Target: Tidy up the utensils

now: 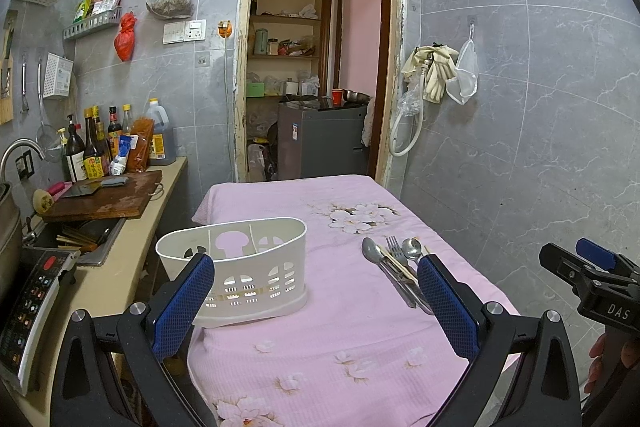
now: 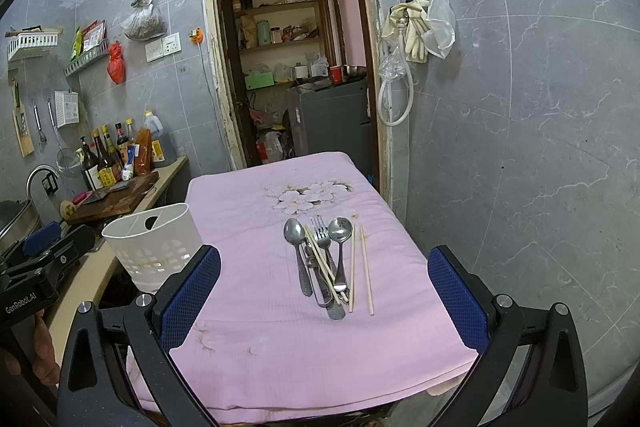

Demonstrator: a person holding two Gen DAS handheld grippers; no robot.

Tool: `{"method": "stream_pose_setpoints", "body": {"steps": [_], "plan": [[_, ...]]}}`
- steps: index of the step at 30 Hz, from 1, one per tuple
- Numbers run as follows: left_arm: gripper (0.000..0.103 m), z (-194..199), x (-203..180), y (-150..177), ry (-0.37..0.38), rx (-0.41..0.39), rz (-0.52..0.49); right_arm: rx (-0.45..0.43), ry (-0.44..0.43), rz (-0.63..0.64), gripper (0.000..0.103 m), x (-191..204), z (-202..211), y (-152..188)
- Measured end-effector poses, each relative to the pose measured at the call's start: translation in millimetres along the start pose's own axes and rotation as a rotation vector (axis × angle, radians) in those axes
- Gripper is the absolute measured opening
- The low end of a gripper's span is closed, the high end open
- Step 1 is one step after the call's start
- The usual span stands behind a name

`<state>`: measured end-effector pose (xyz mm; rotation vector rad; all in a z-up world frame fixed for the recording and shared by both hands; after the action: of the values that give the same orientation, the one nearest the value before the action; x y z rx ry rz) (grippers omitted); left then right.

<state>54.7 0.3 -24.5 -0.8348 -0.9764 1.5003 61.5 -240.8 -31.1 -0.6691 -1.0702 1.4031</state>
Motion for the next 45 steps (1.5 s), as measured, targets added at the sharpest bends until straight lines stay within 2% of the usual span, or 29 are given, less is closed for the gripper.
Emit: {"method": "stream_pose_setpoints", "body": {"steps": [12,14,19,27,33,35,41,45], "plan": [[0.102,-1,-1,0,0.002,0.005,0.002,0.000,0.003,0.001,0.102,-5,-4,-4],[0.102,-4,-1,1,0.006,0.012,0.001,0.001,0.003,-0.001,0.102,1,-8,8],[0.102,-10,-21,-3,0.017,0.026,-0.009,0.005,0.006,0.000,0.102,-3,-22,13],[0.102,-48,-45,-16,0.009,0.040,0.001,-0.006,0.007,0.029,0.102,-33,-43,-27],[0.102,-98,-73,-26,0.009,0.084,0.016,0.026,-0.023,0.056,0.102,-66,-96,-56],[0.102,-121,-83,-26,0.010,0.119,0.024,0.058,-0.059,0.055,0.102,-73,-118,-60],[0.102,-195,-103,-15,0.021,0.227,0.069,0.175,-0.212,0.062,0.102,-96,-192,-53],[0.101,-240,-111,-2,0.021,0.265,0.096,0.236,-0.295,0.088,0.101,-100,-244,-36]]}}
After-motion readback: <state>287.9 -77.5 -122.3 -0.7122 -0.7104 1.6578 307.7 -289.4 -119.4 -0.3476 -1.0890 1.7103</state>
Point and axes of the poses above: each gripper's, at about its wrist camera, not at the fingertips, and z roughly against the way its jaws point, x to its left, y to its underside, the point moved 6 cm from there along -z, roughly the way its jaws point, and after that the axes turned 8 degrees about -y, right-handed, at the moved point
